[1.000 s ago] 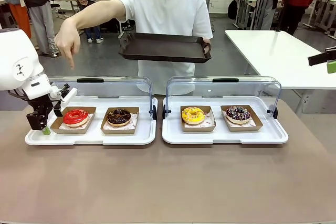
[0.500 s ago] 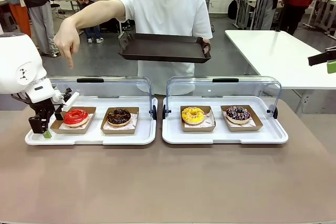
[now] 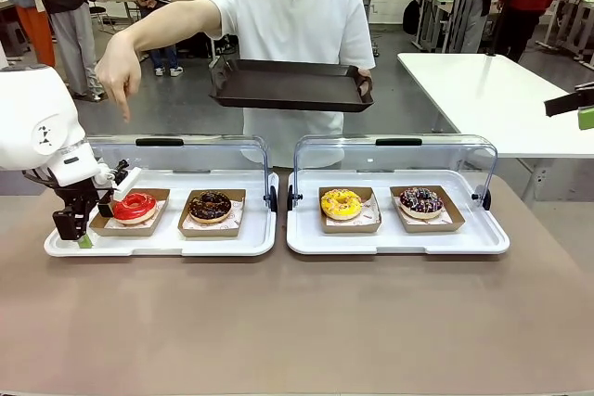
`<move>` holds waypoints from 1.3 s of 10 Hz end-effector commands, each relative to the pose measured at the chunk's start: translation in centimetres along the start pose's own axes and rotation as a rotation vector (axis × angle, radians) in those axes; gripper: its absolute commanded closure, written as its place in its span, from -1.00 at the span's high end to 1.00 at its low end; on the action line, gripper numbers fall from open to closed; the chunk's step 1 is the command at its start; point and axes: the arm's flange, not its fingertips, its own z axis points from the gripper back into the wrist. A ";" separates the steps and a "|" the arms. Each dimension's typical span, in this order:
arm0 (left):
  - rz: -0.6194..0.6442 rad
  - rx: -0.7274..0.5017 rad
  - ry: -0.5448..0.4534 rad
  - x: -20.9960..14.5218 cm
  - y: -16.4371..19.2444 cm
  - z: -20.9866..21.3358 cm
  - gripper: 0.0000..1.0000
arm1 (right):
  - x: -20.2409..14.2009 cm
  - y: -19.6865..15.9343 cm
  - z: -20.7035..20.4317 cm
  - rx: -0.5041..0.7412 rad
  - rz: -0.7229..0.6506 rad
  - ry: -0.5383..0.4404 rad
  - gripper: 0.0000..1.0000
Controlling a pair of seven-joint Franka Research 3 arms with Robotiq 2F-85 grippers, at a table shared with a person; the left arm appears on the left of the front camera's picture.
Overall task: Provide the desired donut to the person.
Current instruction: Pick up and lift the Paper togo box containing the Donut pointed at by the person.
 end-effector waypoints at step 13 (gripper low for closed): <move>-0.033 0.049 0.049 -0.1 -0.5 1.0 -1.00 | 0.0 0.0 0.1 0.007 0.006 -0.013 1.00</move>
